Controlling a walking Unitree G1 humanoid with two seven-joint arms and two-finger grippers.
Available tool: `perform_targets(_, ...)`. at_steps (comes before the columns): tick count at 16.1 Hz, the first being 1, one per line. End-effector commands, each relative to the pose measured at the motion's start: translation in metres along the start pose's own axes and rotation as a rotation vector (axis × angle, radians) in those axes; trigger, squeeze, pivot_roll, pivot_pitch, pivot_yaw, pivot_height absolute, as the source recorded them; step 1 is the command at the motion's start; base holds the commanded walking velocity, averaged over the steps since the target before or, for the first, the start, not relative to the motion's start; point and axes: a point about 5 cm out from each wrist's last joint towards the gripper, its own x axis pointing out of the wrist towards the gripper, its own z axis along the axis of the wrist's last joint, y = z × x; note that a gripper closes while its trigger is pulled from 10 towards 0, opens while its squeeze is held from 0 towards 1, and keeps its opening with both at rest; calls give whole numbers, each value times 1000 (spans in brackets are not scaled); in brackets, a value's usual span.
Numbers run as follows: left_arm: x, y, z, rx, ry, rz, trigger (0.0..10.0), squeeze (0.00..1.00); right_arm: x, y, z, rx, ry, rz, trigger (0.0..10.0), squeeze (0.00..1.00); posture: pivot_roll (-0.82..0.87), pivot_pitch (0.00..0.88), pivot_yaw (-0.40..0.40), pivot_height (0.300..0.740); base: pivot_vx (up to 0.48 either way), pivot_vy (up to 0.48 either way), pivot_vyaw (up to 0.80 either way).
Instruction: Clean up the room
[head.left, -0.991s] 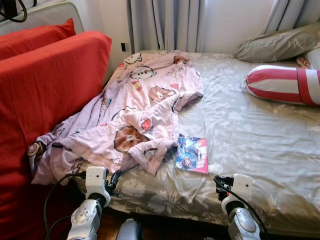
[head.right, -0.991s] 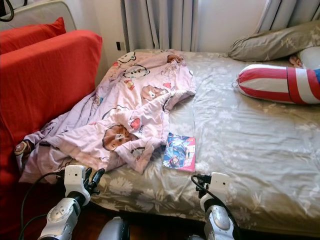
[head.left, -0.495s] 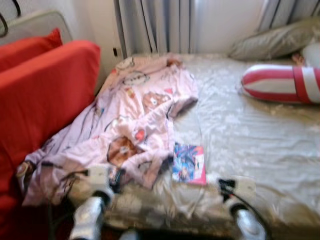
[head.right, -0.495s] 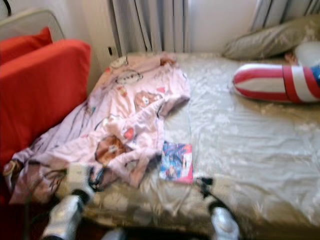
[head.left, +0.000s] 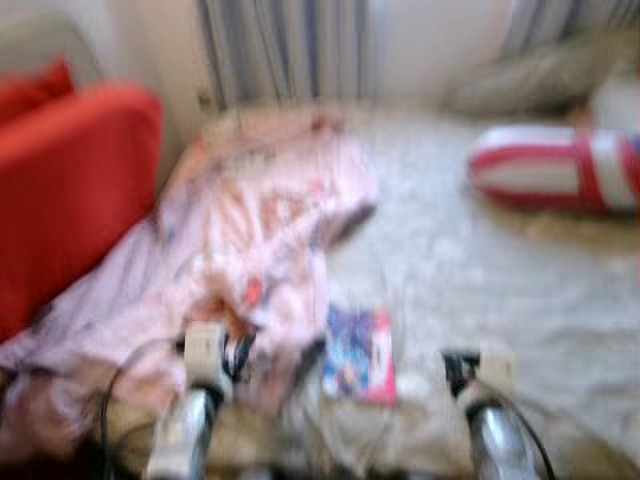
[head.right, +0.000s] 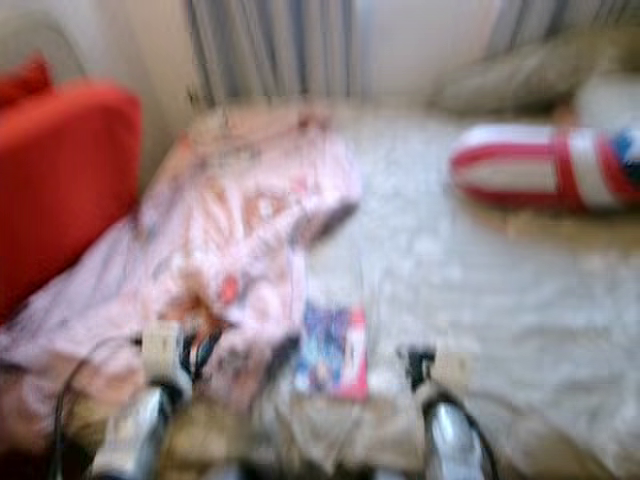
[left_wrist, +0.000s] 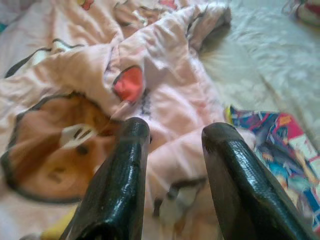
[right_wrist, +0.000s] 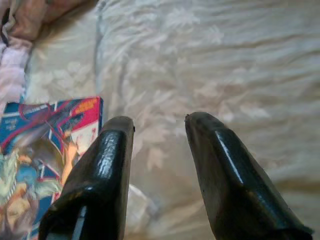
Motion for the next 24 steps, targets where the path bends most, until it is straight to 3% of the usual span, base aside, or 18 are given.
perform_targets(1, -5, 9, -2, 0, 6, 24, 10000, 0, 1, 10, -5, 14, 37, 28, 10000, 0, 24, 39, 19, 640, 0, 0, 0)
perform_targets(6, -2, 2, 8, -14, -37, -2, 10000, 0, 15, 23, 8, 52, 71, 64, 10000, 0, 56, 53, 27, 640, 0, 0, 0)
perform_targets(7, -1, 1, 9, -13, -42, -6, 10000, 0, 17, 25, 10, 71, 79, 69, 10000, 271, 65, 58, 30, 640, 0, 0, 0)
perform_targets(9, -3, -1, 13, -13, -60, -15, 10000, 0, 20, 28, 13, 111, 99, 55, 10000, 1000, 96, 76, 41, 640, 0, 0, 0)
perform_targets(15, -9, -1, 29, 3, -110, -32, 10000, 0, 20, 29, 10, 137, 131, 31, 10000, 1000, 115, 165, 66, 640, 0, 0, 0)
perform_targets(17, -10, -5, 36, 6, -123, -40, 10000, 0, 19, 22, 8, 82, 134, 2, 10000, 463, 125, 204, 73, 640, 0, 0, 0)
perform_targets(18, -16, -5, 38, 7, -127, -44, 10000, 0, 18, 16, 7, 116, 134, -35, 10000, 0, 143, 236, 82, 640, 0, 0, 0)
perform_targets(20, -28, -2, 38, 19, -108, -46, 10000, 0, 16, 12, 5, 134, 141, -57, 10000, 0, 166, 266, 85, 640, 0, 0, 0)
perform_targets(24, -53, 7, 40, 37, -84, -14, 10000, 0, 17, 20, 3, 163, 150, -46, 10000, 0, 200, 326, 91, 640, 0, 0, 0)
